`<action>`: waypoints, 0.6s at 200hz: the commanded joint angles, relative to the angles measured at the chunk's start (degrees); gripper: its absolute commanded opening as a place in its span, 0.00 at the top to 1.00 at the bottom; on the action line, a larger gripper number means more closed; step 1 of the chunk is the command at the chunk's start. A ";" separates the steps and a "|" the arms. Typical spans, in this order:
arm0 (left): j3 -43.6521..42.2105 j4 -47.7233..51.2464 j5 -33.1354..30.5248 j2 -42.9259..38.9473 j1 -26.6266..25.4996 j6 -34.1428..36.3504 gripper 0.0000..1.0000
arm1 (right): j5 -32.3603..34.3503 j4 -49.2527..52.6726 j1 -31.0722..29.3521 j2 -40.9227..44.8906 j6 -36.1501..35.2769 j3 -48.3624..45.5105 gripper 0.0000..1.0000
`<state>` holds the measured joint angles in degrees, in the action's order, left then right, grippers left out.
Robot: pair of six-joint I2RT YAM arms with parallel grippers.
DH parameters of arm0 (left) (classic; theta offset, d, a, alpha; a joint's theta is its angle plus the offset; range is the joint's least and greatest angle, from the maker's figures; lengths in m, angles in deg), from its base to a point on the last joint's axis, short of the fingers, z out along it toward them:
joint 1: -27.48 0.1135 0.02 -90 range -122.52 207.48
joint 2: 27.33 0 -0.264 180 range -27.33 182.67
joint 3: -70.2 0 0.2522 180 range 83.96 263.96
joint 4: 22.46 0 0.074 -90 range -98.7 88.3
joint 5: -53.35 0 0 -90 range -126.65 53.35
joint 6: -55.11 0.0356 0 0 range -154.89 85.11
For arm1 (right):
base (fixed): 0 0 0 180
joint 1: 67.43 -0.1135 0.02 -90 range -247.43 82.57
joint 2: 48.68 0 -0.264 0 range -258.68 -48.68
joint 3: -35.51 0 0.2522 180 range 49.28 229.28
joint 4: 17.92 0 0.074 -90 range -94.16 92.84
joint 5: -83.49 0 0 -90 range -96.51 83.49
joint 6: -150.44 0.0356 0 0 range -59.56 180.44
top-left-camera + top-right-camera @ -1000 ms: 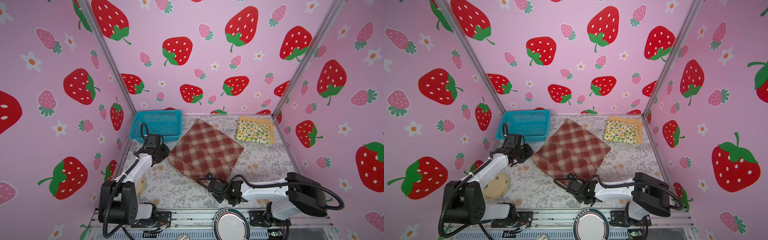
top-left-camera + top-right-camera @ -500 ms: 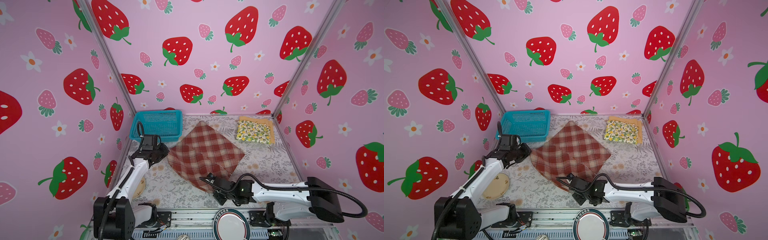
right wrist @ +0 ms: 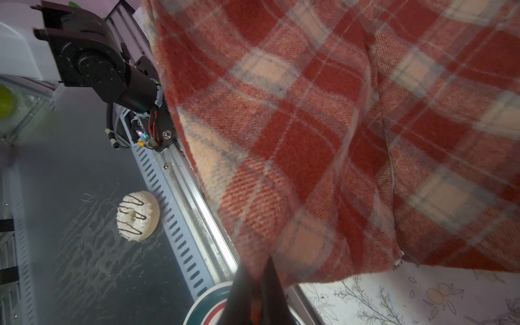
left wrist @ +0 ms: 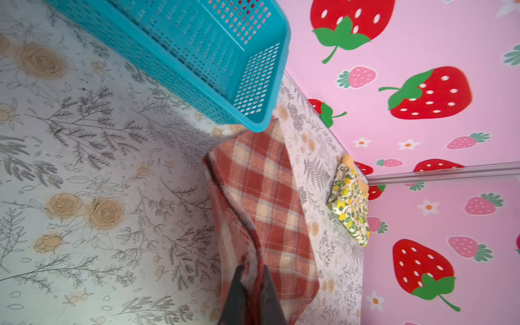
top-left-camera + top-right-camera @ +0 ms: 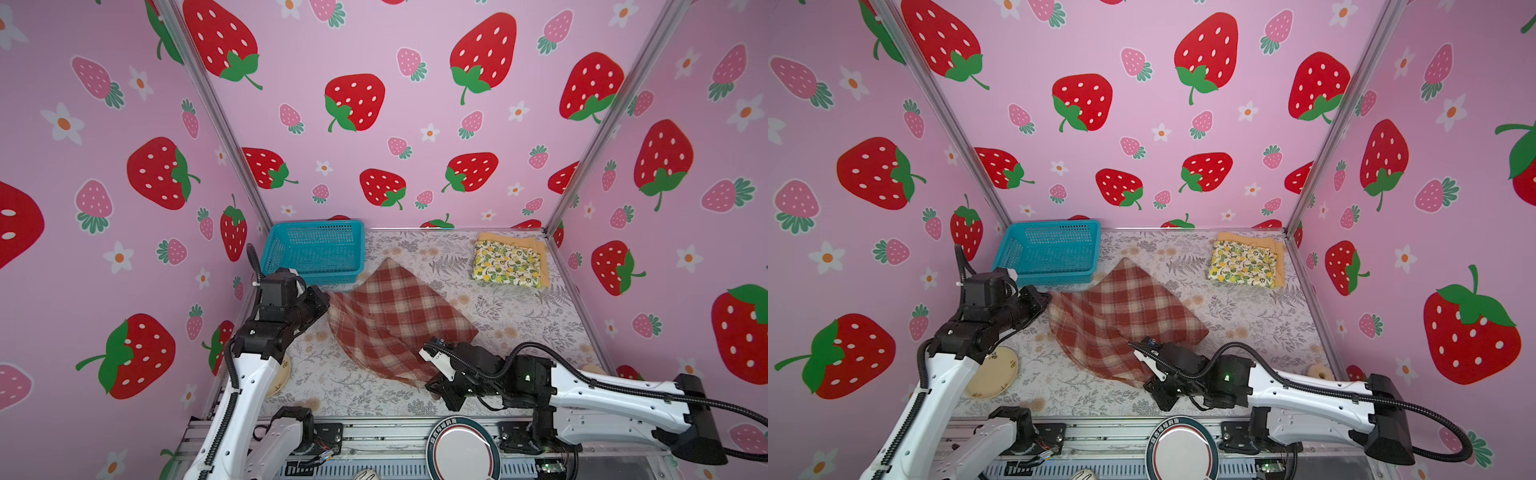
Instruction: Fold and stack the skirts
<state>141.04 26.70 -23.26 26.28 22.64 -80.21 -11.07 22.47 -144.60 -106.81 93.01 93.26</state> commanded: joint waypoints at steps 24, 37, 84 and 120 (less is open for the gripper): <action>12.34 -3.62 -3.39 12.48 -7.72 -1.44 1.00 | -4.97 1.54 7.81 1.30 0.04 0.40 0.96; 16.12 -4.18 -4.38 16.61 -9.55 -1.52 1.00 | -6.53 0.98 10.35 1.95 -0.27 -0.14 0.96; 24.77 -6.35 -5.17 28.14 -12.56 -2.56 1.00 | -11.14 -1.07 19.05 1.99 -2.07 -2.77 0.96; 26.94 -8.77 -7.29 33.80 -13.22 -3.61 1.00 | -13.48 -2.03 24.43 0.67 -3.94 -3.21 0.96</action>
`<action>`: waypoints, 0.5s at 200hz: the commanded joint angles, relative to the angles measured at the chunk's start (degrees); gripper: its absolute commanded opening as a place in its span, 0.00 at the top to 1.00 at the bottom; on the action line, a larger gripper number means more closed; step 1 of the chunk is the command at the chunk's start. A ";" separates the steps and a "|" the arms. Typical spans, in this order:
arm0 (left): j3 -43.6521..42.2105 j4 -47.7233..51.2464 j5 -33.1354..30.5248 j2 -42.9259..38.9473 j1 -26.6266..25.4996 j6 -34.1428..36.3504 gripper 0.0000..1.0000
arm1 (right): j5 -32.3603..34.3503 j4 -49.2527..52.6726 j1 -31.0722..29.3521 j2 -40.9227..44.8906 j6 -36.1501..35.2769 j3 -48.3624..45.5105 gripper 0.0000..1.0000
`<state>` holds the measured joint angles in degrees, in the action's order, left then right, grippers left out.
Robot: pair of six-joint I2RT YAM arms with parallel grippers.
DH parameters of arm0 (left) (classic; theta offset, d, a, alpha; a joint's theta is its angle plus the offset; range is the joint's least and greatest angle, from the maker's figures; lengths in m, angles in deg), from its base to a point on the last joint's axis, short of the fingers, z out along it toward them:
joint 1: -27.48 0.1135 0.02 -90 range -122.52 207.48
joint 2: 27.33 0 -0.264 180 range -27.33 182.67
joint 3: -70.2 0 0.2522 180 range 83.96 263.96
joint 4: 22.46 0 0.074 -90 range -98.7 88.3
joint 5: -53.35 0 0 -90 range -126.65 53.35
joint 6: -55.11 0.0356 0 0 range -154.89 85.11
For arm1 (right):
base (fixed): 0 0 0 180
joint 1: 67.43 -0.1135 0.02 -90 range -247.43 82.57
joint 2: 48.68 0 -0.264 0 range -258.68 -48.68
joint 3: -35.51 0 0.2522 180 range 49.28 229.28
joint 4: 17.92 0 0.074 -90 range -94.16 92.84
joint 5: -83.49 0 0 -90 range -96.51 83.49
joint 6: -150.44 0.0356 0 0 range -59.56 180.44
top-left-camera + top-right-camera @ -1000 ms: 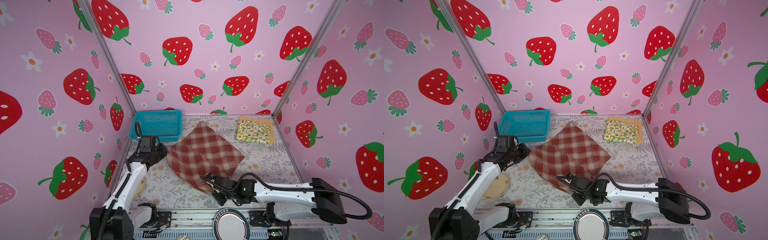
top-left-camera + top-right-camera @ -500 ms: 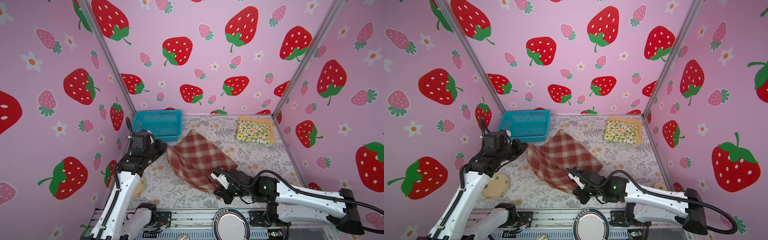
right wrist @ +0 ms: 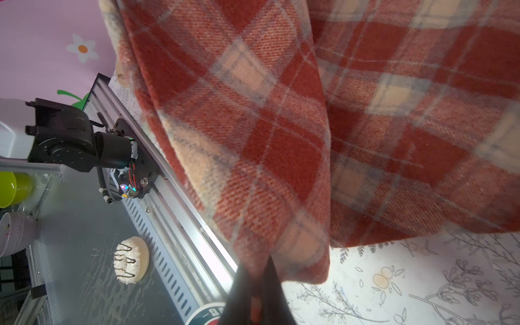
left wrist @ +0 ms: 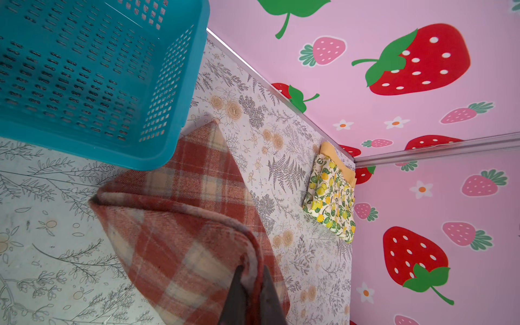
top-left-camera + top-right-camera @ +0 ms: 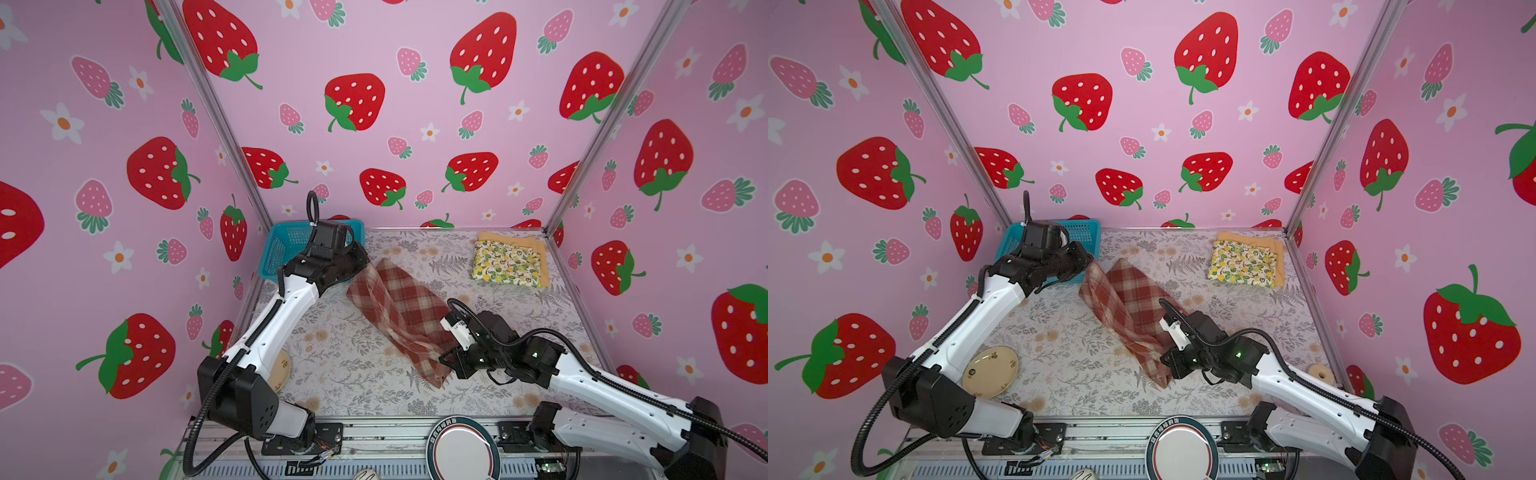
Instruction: Fold and stack the skirts
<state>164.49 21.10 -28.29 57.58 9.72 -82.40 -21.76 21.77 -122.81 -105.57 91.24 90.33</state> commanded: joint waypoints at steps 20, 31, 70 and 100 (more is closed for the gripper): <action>5.70 -3.62 -1.92 6.19 -0.51 -1.60 1.00 | -3.86 -1.40 6.15 -1.62 -3.64 -0.45 0.96; 7.13 -3.46 -2.73 8.09 -0.94 -1.05 1.00 | -4.33 -1.34 7.94 -2.08 -4.61 -0.38 0.96; 11.90 -3.79 -3.17 14.69 -1.83 -0.59 1.00 | -6.89 -2.04 14.60 -4.88 -7.75 -0.62 0.96; 15.96 -3.72 -2.95 20.61 -2.61 -0.40 1.00 | -8.91 -3.80 19.16 -8.25 -9.86 -1.53 0.95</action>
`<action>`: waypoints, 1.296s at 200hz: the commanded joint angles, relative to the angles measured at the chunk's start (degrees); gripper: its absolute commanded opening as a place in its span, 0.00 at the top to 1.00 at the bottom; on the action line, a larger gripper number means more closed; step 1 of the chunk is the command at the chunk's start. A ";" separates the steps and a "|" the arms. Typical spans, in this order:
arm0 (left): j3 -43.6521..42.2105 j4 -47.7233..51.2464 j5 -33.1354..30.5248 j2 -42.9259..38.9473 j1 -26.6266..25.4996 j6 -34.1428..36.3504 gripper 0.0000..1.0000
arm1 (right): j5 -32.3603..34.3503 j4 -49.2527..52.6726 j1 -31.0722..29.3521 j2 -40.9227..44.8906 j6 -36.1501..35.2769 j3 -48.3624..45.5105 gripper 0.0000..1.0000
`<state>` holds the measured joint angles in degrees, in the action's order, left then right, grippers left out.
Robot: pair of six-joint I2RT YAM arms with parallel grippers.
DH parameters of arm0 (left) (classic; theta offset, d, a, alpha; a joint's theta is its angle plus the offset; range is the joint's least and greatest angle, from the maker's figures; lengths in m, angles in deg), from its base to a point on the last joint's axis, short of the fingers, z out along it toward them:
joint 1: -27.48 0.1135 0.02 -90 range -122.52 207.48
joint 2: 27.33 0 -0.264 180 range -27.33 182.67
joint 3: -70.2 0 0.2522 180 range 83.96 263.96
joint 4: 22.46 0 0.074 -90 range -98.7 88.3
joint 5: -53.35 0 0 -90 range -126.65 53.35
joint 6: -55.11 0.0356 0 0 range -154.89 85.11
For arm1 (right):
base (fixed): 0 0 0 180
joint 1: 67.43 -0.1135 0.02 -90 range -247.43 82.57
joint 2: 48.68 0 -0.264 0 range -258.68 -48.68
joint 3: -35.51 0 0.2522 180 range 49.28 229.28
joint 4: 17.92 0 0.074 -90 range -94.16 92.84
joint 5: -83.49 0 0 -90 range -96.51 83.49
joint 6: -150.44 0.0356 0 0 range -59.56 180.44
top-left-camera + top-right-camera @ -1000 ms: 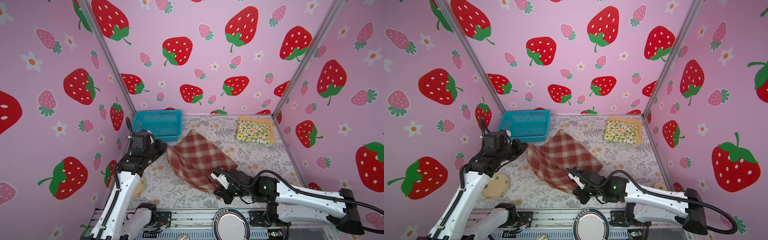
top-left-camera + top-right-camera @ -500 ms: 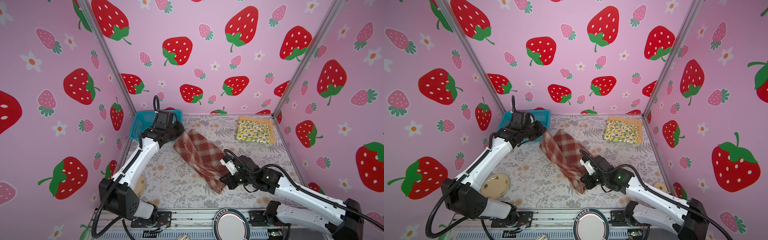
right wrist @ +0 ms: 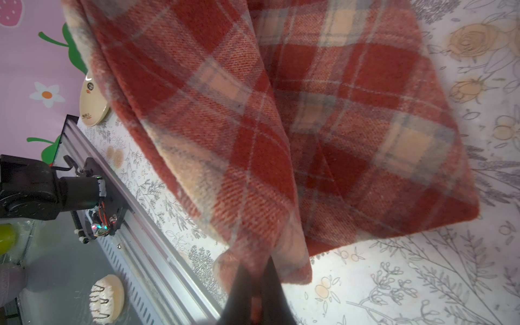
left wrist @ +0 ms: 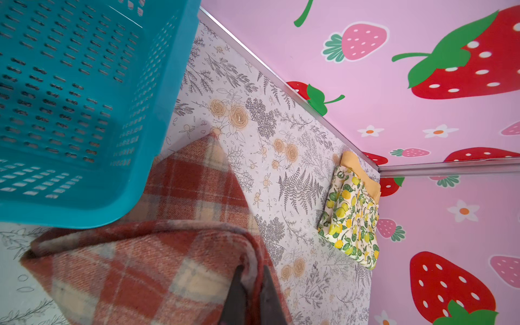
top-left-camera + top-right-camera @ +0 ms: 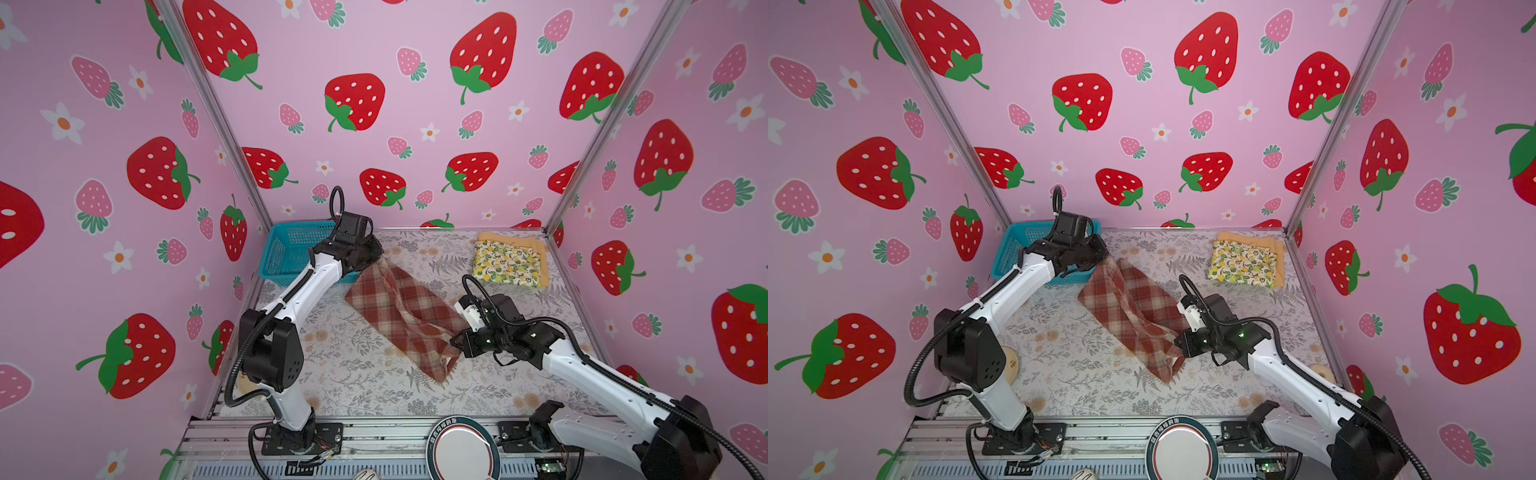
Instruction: Fold and stack the skirts
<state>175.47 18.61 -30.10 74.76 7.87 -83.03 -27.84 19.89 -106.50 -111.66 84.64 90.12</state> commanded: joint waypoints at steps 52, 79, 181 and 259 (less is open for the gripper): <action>11.23 0.18 -2.29 13.06 -1.49 -1.15 1.00 | -5.36 -6.45 9.61 -9.28 -6.63 -1.51 0.92; 14.84 2.33 -3.68 17.46 -1.61 -1.39 0.96 | -5.22 -7.93 12.23 -13.06 -7.92 -0.60 0.91; 24.57 8.54 -12.29 25.13 -1.25 -1.02 0.83 | -3.28 -10.15 17.32 -23.37 -10.74 2.70 0.82; 22.99 7.75 -9.79 24.28 -2.27 -1.17 0.54 | 3.31 -10.15 17.64 -25.75 -8.89 10.14 0.67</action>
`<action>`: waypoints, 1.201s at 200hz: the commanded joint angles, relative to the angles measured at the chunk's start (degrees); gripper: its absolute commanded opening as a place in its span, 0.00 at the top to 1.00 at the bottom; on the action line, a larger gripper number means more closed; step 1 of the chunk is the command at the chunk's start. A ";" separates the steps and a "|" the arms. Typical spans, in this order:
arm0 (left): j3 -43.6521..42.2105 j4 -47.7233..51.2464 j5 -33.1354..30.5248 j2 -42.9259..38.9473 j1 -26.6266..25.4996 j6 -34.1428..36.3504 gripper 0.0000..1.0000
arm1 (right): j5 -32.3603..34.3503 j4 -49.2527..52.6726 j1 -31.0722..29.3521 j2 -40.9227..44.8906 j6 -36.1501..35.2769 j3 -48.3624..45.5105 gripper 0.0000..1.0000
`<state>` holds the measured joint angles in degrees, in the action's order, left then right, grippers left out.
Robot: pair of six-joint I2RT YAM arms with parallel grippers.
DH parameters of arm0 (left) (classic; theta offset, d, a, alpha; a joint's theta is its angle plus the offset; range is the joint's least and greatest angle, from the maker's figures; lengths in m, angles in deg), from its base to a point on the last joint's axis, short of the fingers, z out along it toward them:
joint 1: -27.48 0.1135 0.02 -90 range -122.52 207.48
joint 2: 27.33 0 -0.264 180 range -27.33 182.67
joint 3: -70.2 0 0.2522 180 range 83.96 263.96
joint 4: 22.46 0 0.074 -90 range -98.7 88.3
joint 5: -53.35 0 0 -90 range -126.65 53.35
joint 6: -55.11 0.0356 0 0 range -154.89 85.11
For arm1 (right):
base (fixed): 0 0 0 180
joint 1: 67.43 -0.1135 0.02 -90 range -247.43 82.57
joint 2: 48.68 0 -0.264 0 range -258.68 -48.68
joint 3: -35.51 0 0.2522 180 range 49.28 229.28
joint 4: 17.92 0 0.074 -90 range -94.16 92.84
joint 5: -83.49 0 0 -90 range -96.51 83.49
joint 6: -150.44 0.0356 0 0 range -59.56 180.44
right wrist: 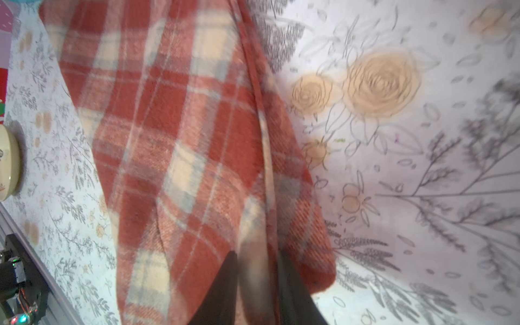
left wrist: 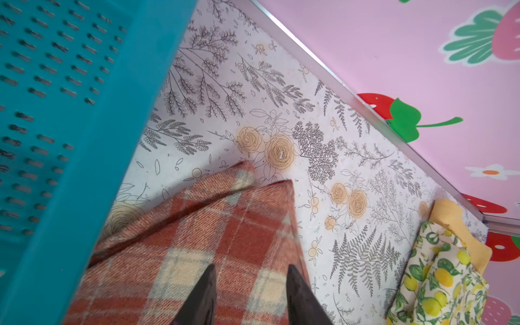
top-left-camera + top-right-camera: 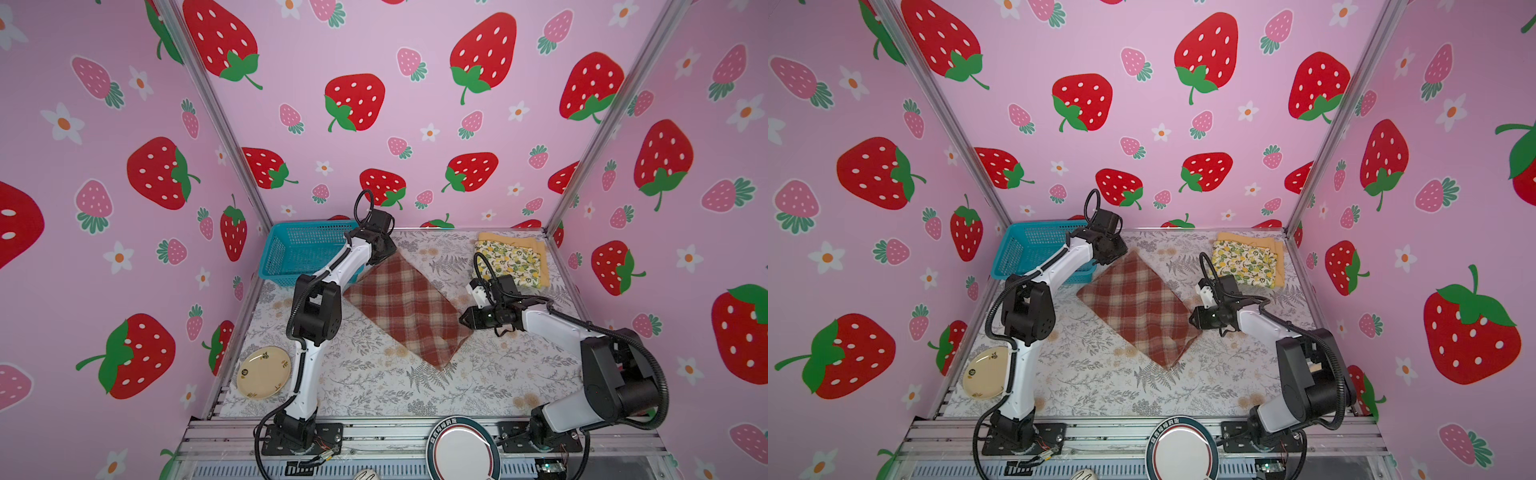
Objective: Fold and stack the skirts
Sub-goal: 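Regrasp the folded skirt's edges with both grippers near its middle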
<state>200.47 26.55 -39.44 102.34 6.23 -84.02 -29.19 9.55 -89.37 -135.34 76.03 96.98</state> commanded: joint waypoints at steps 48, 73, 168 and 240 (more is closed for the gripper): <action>-13.88 -5.34 1.75 -13.60 -3.59 1.16 0.20 | 4.34 2.15 -1.33 1.37 0.03 5.39 0.38; -25.02 -10.11 3.88 -19.73 -5.32 1.57 0.13 | 4.03 3.90 -6.63 8.20 3.21 1.12 0.16; -46.27 -18.06 -3.70 -24.74 -6.03 6.08 0.10 | 4.17 -1.78 -14.72 22.85 16.45 -15.60 0.00; -60.91 -26.35 -8.53 -26.61 -7.16 -1.31 0.11 | 2.54 -8.22 -7.73 12.18 13.06 -12.60 0.00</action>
<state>145.02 2.50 -44.68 76.94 -0.03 -81.11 -25.78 4.35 -99.66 -120.54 90.50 81.90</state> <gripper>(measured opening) 0.891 0.995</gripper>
